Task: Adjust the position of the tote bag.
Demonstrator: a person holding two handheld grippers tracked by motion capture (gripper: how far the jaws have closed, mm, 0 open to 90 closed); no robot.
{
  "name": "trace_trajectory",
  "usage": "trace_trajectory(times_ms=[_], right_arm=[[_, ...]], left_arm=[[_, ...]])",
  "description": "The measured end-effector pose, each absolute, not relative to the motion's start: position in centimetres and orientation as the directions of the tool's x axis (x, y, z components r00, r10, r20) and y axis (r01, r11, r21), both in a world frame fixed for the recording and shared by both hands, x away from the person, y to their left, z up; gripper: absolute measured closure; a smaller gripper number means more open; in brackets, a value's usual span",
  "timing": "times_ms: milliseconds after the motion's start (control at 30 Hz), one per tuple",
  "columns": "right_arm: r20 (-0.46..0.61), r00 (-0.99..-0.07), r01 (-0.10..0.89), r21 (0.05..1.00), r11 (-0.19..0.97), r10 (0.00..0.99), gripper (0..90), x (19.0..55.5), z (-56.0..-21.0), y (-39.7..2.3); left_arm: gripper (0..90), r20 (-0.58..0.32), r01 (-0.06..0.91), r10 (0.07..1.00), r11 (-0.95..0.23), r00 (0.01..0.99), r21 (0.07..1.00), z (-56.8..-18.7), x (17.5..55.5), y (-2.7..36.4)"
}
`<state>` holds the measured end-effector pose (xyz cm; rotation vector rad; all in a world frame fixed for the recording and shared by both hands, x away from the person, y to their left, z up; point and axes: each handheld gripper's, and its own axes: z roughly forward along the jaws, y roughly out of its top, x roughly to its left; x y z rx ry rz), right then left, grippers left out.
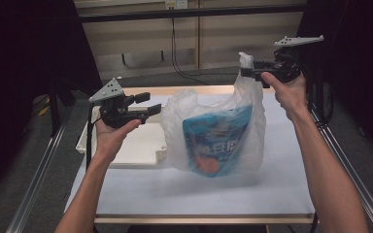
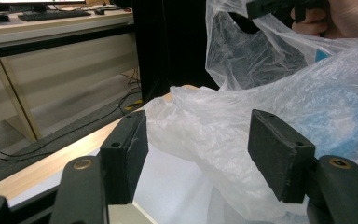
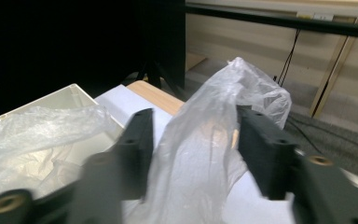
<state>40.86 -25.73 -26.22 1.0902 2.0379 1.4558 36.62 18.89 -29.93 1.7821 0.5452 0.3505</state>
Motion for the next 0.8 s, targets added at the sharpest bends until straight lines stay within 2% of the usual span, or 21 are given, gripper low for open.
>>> trace_trajectory(times_ms=[33, 67, 167, 267, 400, 633, 800], right_arm=[[0.11, -0.612, 0.358, 0.921, 0.15, 0.783, 51.3, 40.9, -26.2, -25.7], [0.131, -0.611, 0.374, 0.917, 0.139, 0.781, 68.1, 41.0, -26.6, -25.7], [0.15, -0.637, 0.363, 0.924, 0.122, 0.756, 85.8, 40.8, -26.9, -26.0], [0.168, -0.657, 0.345, 0.934, 0.095, 0.735, 89.6, 40.4, -27.1, -26.3], [0.18, -0.681, 0.327, 0.942, 0.076, 0.71, 90.0, 39.9, -27.1, -26.5], [0.145, -0.732, 0.234, 0.971, 0.046, 0.666, 90.0, 37.2, -24.6, -26.7], [0.133, -0.744, 0.202, 0.979, 0.031, 0.654, 90.0, 35.5, -23.8, -27.1]], left_arm=[[37.5, -0.031, 0.177, 0.537, -0.222, 0.843, 0.959, -29.9, 36.7, 18.7], [37.1, -0.031, 0.179, 0.533, -0.228, 0.846, 0.957, -29.7, 36.9, 18.4], [36.0, -0.029, 0.178, 0.528, -0.232, 0.849, 0.956, -29.5, 37.1, 17.9], [34.2, -0.033, 0.178, 0.5, -0.244, 0.865, 0.953, -28.8, 37.7, 16.7], [32.1, -0.027, 0.173, 0.489, -0.256, 0.872, 0.951, -28.4, 38.3, 15.7], [27.4, -0.038, 0.177, 0.479, -0.248, 0.877, 0.952, -28.3, 38.7, 14.3], [26.3, -0.05, 0.191, 0.483, -0.247, 0.874, 0.95, -28.6, 38.9, 14.3]])
